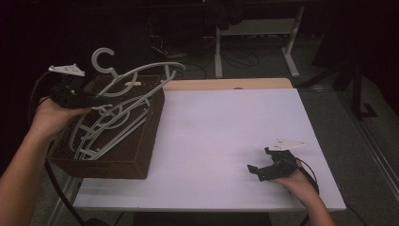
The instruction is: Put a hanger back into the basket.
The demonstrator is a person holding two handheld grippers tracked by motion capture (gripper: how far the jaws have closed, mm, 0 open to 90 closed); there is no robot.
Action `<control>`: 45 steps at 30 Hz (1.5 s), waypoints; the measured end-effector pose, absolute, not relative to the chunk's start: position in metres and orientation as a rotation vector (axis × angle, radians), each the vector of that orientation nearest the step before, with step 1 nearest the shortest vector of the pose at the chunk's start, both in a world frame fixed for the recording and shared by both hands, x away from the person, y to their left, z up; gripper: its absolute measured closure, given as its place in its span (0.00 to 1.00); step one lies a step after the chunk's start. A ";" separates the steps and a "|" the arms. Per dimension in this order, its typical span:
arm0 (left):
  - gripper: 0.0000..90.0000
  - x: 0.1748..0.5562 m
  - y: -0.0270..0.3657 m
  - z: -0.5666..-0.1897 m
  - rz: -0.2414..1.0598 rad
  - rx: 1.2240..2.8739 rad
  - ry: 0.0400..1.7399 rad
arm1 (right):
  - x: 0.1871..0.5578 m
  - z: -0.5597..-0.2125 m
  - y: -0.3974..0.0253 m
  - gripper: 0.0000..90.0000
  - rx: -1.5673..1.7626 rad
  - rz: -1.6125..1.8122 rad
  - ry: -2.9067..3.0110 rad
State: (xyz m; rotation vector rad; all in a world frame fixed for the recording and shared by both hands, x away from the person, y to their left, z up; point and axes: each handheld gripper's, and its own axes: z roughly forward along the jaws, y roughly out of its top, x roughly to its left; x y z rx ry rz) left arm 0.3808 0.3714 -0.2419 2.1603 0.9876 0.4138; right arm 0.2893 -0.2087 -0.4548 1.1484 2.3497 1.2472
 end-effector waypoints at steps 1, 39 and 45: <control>0.88 0.381 0.376 -0.244 0.417 2.158 0.999 | 0.290 -0.455 -0.209 0.00 1.147 1.247 2.351; 0.88 0.419 0.427 -0.355 0.283 2.273 1.270 | 0.291 -0.459 -0.209 0.00 1.158 1.208 2.358; 0.86 0.416 0.428 -0.369 0.307 2.291 1.298 | 0.291 -0.458 -0.209 0.00 1.157 1.209 2.358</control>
